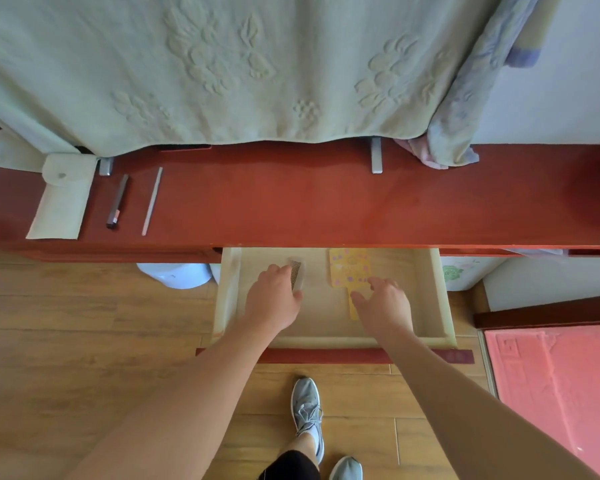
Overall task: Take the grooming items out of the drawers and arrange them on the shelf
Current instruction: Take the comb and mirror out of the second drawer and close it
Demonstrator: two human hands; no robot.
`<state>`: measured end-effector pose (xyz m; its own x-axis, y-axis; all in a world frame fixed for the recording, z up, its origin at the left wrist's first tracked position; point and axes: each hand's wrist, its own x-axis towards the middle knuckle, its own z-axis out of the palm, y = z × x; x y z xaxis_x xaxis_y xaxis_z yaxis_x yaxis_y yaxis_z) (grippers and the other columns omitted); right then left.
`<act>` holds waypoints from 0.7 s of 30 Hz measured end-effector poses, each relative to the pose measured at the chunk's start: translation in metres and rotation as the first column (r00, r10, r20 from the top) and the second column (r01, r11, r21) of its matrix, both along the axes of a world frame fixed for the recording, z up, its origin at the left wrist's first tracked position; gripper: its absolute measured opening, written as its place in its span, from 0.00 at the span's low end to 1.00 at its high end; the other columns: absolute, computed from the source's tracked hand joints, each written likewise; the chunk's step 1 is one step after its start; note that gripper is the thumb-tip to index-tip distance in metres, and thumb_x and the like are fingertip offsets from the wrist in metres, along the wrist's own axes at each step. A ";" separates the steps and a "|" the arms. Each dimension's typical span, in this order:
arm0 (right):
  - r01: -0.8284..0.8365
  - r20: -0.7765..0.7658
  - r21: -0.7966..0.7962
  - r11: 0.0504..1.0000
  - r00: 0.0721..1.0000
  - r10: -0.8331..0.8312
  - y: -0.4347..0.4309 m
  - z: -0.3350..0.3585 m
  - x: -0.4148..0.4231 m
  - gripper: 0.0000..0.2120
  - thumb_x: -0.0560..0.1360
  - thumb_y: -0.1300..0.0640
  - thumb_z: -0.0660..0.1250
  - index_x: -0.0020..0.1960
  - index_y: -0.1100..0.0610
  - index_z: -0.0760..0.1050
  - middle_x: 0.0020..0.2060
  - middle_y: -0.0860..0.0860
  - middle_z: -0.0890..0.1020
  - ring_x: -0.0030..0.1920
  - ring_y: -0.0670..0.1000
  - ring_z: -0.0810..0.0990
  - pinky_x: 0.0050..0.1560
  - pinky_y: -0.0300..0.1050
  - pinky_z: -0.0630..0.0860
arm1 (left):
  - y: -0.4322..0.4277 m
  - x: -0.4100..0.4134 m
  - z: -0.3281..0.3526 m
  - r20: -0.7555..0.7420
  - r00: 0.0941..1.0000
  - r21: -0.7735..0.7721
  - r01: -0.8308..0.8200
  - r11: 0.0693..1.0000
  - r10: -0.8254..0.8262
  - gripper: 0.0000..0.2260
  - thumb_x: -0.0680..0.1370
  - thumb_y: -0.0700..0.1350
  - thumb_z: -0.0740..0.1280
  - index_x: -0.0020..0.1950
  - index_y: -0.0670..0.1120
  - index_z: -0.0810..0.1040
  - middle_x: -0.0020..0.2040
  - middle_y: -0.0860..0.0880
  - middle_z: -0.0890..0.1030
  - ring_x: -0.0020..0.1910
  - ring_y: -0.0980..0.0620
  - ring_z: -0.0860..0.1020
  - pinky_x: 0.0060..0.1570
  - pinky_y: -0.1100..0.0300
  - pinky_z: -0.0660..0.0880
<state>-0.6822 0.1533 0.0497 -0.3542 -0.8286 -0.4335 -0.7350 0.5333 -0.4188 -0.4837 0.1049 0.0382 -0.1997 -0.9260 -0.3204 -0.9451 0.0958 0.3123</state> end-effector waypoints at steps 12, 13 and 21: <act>-0.018 -0.051 0.152 0.988 0.998 0.026 -0.018 -0.041 0.011 0.17 0.74 0.50 0.68 0.58 0.57 0.73 0.52 0.55 0.74 0.47 0.59 0.77 0.43 0.46 0.73 | -0.015 -0.009 -0.045 0.035 0.999 0.078 -0.036 0.996 0.034 0.21 0.76 0.49 0.70 0.66 0.45 0.70 0.53 0.46 0.73 0.52 0.45 0.76 0.45 0.54 0.73; -0.020 -0.053 0.149 0.989 0.998 0.028 -0.019 -0.043 0.012 0.17 0.74 0.51 0.68 0.58 0.58 0.72 0.53 0.55 0.74 0.47 0.59 0.77 0.44 0.47 0.73 | -0.016 -0.009 -0.046 0.029 0.999 0.074 -0.036 0.997 0.034 0.20 0.76 0.47 0.70 0.66 0.45 0.71 0.53 0.46 0.74 0.52 0.45 0.77 0.45 0.54 0.73; -0.022 -0.072 0.135 0.991 0.997 0.032 -0.024 -0.050 0.020 0.17 0.75 0.61 0.66 0.63 0.60 0.69 0.56 0.57 0.73 0.49 0.62 0.79 0.42 0.50 0.74 | -0.018 -0.008 -0.047 -0.031 0.997 0.093 -0.065 0.994 0.068 0.21 0.76 0.42 0.66 0.68 0.45 0.69 0.52 0.45 0.74 0.51 0.43 0.76 0.44 0.56 0.70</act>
<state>-0.6625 0.1291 -0.0002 -0.3674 -0.7747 -0.5147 -0.7762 0.5603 -0.2892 -0.4917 0.0871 -0.0092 -0.1507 -0.9044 -0.3991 -0.9373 0.0023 0.3486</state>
